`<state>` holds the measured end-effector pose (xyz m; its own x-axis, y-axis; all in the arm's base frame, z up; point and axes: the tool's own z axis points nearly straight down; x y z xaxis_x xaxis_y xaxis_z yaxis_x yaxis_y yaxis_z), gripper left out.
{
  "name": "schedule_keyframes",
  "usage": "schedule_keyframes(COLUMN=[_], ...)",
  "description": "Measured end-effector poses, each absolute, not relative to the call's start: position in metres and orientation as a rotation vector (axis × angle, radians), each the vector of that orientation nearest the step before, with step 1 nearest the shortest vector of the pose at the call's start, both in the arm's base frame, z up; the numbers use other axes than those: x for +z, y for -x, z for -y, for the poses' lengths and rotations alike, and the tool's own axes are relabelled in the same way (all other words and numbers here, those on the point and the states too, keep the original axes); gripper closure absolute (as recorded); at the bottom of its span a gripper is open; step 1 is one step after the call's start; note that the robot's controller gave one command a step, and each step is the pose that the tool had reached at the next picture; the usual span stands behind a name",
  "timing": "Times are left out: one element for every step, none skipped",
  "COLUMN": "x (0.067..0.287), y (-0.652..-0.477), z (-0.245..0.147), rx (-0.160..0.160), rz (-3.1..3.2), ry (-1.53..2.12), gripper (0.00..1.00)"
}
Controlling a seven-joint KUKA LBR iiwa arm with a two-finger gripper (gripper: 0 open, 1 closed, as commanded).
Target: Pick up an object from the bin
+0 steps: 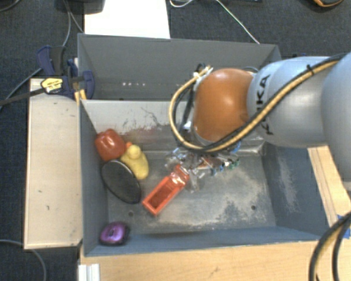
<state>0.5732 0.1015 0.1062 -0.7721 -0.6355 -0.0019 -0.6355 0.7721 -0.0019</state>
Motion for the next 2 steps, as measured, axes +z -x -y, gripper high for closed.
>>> schedule_keyframes(x=[0.131,0.151], y=[-0.572,-0.573], z=[-0.102,-0.102], rx=[0.002,-0.001], rz=[-2.960,-2.954], ry=[1.061,1.059], gripper=[1.00,1.00])
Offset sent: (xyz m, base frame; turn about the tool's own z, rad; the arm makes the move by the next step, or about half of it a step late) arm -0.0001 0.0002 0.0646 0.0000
